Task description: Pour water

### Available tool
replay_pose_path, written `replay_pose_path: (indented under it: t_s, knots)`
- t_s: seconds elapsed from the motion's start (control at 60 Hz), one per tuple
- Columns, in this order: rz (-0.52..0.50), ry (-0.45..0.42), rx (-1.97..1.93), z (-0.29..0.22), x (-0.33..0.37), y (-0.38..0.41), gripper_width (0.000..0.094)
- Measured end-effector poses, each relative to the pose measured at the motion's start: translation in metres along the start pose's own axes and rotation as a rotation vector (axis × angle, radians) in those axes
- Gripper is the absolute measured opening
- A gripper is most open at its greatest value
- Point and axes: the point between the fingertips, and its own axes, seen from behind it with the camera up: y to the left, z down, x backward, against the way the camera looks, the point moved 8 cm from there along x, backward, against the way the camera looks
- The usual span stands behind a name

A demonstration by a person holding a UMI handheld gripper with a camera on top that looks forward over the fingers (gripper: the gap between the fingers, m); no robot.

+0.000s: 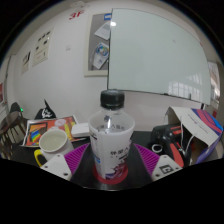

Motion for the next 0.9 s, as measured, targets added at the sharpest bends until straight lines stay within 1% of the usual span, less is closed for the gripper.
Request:
replay_pose_path:
  t_s: [0.05,0.1,0.25,0.417,0.567,0.683,0.783,0.9]
  knots:
    - [0.019,0.026,-0.010,0.001,0.006,-0.001,0.0825]
    - [0.040,0.023,-0.010,-0.002,0.017,-0.002,0.0851]
    - [0.066,0.015,0.006,-0.015,0.070,0.009,0.0846]
    - [0.103,0.011,-0.027,-0.022,0.161,0.033,0.0845]
    - [0.149,0.020,-0.025,-0.014,0.254,0.063,0.0841]
    - [0.155,0.017,-0.004,-0.009,0.320,0.087,0.0842]
    - [0.174,0.018,0.006,-0.005,0.365,0.101,0.0845]
    - [0.176,0.016,-0.002,-0.001,0.402,0.112,0.0844]
